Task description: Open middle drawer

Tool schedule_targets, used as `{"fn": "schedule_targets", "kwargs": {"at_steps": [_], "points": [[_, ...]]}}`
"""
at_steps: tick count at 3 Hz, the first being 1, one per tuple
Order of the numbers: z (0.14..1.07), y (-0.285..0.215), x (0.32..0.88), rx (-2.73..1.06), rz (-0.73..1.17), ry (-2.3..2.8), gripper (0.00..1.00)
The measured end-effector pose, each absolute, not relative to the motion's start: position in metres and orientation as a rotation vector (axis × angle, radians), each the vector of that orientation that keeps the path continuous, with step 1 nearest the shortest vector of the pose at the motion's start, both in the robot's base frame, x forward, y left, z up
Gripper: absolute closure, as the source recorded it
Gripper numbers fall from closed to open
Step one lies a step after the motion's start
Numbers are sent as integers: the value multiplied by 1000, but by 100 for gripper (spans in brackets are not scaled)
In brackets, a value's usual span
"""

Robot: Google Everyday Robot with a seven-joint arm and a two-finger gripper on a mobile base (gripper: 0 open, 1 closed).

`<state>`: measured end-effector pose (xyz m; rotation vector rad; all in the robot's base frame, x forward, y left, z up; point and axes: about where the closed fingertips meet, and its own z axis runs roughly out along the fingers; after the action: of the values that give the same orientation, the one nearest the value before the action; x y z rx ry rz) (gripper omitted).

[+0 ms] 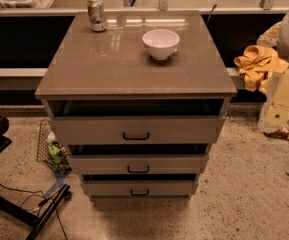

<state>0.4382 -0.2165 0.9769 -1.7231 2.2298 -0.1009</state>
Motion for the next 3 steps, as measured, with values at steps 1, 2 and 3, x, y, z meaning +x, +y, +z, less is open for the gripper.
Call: {"fn": "schedule_targets", "kwargs": {"at_steps": [1, 2, 3], "points": [[977, -216, 438, -1723, -101, 2230, 0], [969, -208, 443, -1722, -83, 2213, 0], [941, -191, 446, -1693, -32, 2181, 0]]}}
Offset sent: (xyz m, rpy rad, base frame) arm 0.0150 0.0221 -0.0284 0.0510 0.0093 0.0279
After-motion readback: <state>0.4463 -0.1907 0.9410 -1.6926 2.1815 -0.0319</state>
